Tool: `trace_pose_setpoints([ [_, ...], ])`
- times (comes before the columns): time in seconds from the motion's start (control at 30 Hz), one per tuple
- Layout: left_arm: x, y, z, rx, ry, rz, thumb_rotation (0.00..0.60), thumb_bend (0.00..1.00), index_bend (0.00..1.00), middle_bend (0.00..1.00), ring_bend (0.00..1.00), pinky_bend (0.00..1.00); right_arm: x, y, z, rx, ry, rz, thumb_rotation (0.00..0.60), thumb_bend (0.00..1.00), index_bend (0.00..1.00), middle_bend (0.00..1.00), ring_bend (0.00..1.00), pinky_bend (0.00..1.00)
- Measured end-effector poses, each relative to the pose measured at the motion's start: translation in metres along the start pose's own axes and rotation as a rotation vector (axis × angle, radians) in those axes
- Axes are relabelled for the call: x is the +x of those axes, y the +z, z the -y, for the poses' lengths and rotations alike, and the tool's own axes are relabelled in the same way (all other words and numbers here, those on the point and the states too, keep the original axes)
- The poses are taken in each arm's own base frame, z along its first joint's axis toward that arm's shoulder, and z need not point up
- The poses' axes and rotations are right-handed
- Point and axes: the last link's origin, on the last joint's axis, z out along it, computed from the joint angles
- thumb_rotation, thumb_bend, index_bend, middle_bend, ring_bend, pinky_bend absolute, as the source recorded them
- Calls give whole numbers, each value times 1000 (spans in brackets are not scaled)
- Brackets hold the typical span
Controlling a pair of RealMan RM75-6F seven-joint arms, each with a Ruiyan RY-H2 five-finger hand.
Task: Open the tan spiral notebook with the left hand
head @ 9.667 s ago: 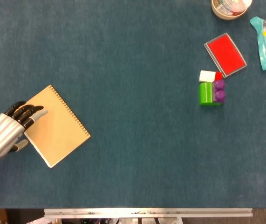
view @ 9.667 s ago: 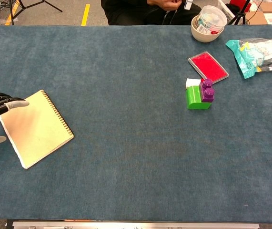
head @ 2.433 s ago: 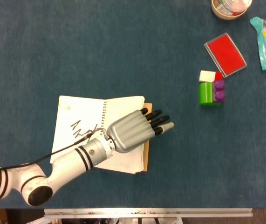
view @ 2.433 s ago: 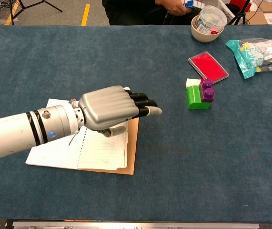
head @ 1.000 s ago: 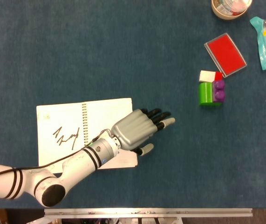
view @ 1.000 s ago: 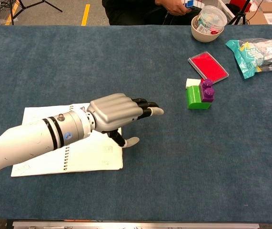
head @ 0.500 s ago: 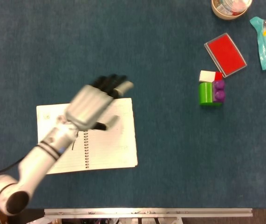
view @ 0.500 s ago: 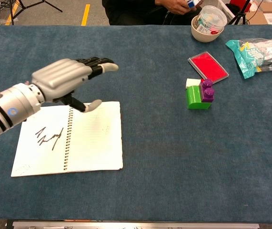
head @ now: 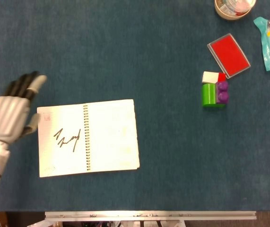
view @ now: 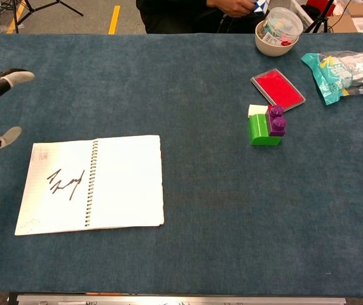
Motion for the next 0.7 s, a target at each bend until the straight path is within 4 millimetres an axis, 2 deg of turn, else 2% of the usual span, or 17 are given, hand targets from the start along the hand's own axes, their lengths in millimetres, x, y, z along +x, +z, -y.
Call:
trace_pose_setpoints([
  [0.3,5,-35,46,166,-33,-152,600,374,0,0,0,112,-1,5,12,38,-25,15,600,533,382,369,277,367],
  [0.5,6,-49,53,180,-52,-198,600,371,0,0,0,109,-5,7,15,41,-19,20,600,532,381,369,277,367],
  [0.7,5,-54,55,174,-54,-204,600,370,0,0,0,109,-8,7,16,41,-15,28,600,532,382,369,277,367],
])
